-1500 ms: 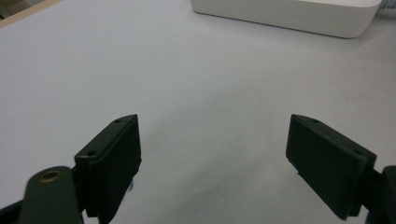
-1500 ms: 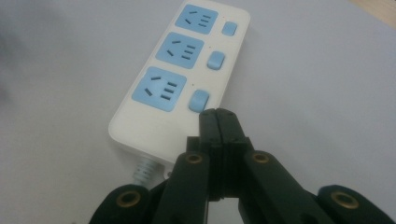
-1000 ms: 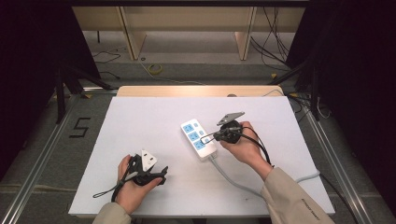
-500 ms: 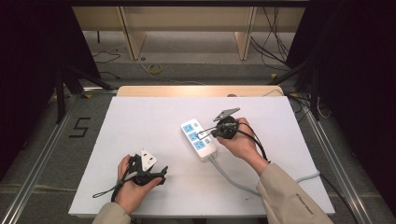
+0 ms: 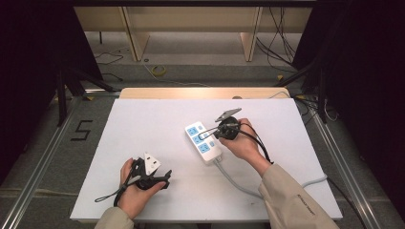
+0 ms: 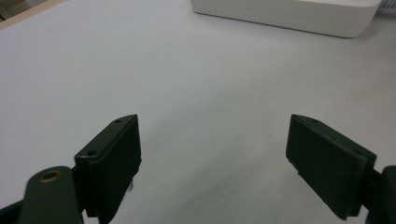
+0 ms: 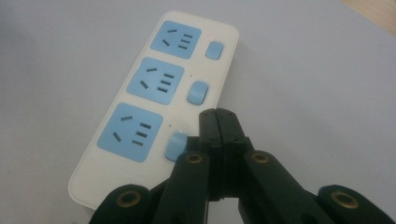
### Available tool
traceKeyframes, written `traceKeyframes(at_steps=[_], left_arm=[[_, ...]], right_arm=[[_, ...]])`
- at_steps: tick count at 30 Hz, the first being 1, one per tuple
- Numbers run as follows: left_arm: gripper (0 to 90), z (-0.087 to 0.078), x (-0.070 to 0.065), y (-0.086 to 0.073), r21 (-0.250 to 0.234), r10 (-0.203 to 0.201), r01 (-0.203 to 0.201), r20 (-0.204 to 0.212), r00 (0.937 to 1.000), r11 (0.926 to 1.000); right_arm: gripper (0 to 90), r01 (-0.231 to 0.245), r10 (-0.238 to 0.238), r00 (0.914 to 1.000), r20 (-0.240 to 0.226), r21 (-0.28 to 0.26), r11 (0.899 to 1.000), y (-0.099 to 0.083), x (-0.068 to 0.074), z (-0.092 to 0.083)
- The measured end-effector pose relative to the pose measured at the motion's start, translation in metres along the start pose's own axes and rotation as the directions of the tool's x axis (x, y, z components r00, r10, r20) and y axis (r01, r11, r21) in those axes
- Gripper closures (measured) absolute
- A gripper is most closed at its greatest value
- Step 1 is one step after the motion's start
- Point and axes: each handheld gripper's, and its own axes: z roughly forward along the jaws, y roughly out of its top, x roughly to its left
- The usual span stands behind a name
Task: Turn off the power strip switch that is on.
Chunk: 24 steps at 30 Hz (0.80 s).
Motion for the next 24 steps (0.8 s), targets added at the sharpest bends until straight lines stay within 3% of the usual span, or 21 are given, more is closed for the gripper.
traceKeyframes(at_steps=[24], left_arm=[[17.9, 0.000, 0.000, 0.000, -0.001, -0.002, 0.002, 0.004, 1.0000, 1.0000]], right_arm=[[90.0, 0.001, -0.001, 1.0000, 0.002, 0.009, 1.000, 0.014, -0.001, 0.014]])
